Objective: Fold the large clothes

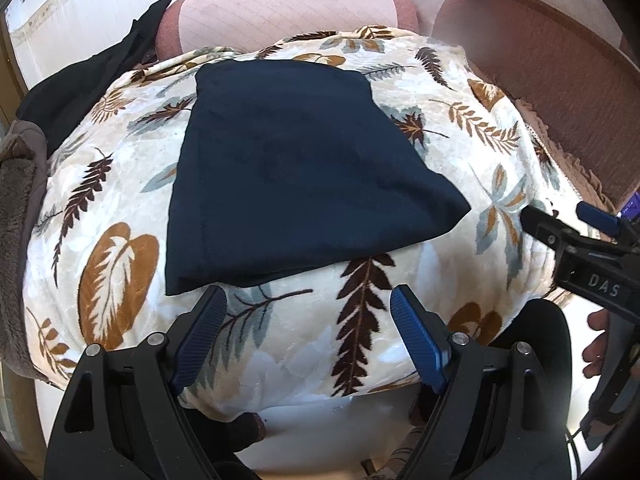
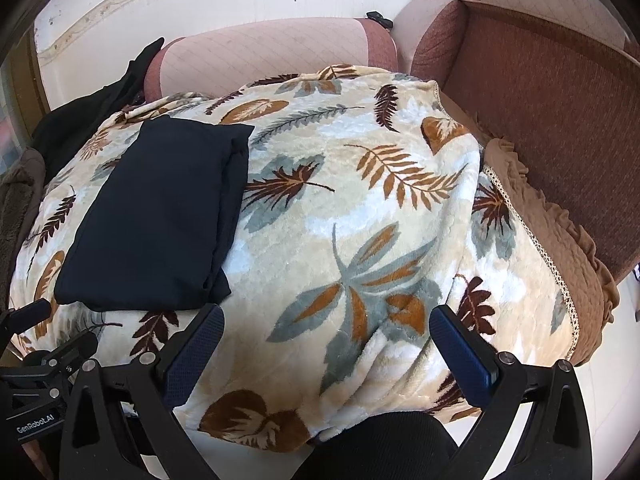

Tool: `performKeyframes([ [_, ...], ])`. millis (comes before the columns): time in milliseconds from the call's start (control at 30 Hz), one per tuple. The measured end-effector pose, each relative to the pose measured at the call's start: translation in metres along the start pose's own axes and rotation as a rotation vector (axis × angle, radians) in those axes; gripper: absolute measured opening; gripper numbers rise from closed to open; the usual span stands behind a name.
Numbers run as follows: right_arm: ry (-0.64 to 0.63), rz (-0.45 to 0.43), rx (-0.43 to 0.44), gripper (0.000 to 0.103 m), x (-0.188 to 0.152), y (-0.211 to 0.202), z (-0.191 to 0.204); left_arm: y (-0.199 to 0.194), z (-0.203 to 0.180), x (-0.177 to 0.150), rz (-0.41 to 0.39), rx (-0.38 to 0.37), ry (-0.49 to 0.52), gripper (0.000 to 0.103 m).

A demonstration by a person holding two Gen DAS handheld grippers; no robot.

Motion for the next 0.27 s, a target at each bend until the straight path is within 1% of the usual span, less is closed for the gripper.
performKeyframes([
  [100,0.005,0.006,0.0,0.103,-0.0006,0.0019,-0.0016,-0.001,-0.006,0.0004,0.012,-0.029,-0.006,0.084],
  [267,0.008,0.007,-0.004,0.103,-0.0004,0.0025,-0.0045,-0.001,-0.0119,0.0006,0.027,-0.046,-0.013,0.084],
])
Point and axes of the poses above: each gripper's, at about its wrist camera, not at the fingertips, and y roughly the way its jaws point, z to its left, x to its top, the point moved 6 cm from there along y, roughly the way its jaws point, and after that the axes turned 2 degrees about x, right-handed, at the moved point
